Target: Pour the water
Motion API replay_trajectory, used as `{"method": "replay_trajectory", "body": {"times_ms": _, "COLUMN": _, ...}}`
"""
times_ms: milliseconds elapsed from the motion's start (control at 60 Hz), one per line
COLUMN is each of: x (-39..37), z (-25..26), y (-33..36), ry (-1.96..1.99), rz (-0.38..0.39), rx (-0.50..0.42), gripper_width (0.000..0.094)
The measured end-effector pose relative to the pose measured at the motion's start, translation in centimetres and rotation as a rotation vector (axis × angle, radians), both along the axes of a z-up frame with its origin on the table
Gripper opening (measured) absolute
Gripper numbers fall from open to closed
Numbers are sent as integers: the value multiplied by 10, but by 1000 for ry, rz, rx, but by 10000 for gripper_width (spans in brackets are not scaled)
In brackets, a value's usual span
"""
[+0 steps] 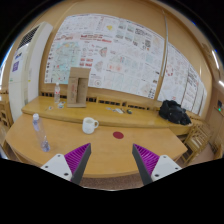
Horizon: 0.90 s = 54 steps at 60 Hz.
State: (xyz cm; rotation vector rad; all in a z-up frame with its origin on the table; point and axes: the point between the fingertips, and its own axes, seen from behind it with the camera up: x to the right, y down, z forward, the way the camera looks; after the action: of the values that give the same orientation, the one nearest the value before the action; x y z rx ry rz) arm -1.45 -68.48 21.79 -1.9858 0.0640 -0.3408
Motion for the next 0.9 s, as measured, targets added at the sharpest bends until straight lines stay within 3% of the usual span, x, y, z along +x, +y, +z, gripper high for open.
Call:
{"method": "replay_trajectory", "body": {"times_ms": 117, "x": -5, "z": -22, "y": -15, "ry": -12, "rz": -46, "rx": -43, "gripper_width": 850}}
{"method": "replay_trajectory", "body": {"times_ms": 283, "x": -67, "z": -97, "y": -30, "ry": 2, "rz": -89, "rx": -104, "gripper_width": 849}}
{"method": "replay_trajectory", "body": {"times_ms": 483, "x": -180, "z": -157, "y": -22, "ry": 57, "rz": 40, "rx": -135, "gripper_width": 847}}
{"method": "replay_trajectory", "body": {"times_ms": 667, "x": -288, "z": -175, "y": 46, "ry": 149, "rz": 175, "rx": -98, "gripper_width": 848}}
{"method": "replay_trajectory", "body": {"times_ms": 783, "x": -322, "z": -171, "y": 108, "ry": 166, "rz": 213, "rx": -31, "gripper_width": 850}}
{"method": "replay_trajectory", "body": {"times_ms": 900, "x": -330, "z": -169, "y": 163, "ry": 158, "rz": 194, "rx": 27, "gripper_width": 850}}
